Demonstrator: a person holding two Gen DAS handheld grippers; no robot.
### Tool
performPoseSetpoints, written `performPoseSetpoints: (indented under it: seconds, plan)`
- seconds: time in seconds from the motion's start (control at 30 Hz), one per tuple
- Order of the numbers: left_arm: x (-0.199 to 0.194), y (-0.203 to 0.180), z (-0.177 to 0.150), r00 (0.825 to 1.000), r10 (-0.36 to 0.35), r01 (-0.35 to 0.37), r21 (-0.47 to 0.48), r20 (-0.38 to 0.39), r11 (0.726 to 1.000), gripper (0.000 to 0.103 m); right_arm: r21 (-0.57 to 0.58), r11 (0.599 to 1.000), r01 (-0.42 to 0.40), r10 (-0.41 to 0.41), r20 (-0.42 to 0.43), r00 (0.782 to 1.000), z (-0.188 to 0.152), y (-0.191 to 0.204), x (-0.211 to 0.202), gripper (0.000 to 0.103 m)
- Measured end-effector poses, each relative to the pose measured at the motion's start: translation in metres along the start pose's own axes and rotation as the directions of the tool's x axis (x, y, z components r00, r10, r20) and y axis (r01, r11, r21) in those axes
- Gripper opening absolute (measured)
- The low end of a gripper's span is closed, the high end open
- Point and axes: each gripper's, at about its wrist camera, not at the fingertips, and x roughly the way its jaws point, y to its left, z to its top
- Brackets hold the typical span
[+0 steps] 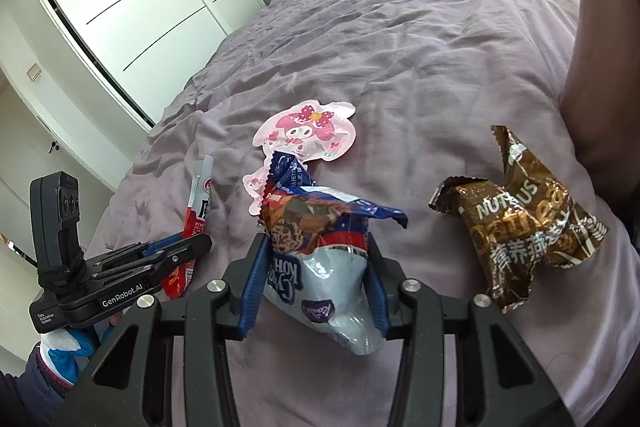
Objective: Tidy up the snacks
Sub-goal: 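Lift both held packets and carry them around the kettle toward the green tray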
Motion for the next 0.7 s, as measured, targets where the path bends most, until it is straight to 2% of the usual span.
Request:
performPoseSetpoints:
  seconds: [0.2, 0.7]
  plan:
    - [-0.008, -0.005, -0.005, 1.000, -0.002, 0.003, -0.017, 0.006, 1.000, 0.023, -0.018, 1.000, 0.002, -0.002, -0.013, 1.000, -0.002, 0.006, -0.005, 0.103]
    - [-0.034, -0.011, -0.024, 0.997, -0.076, 0.077, -0.042, 0.025, 0.996, 0.023, -0.046, 0.996, 0.076, -0.079, -0.073, 0.994, -0.024, 0.023, -0.017, 0.103]
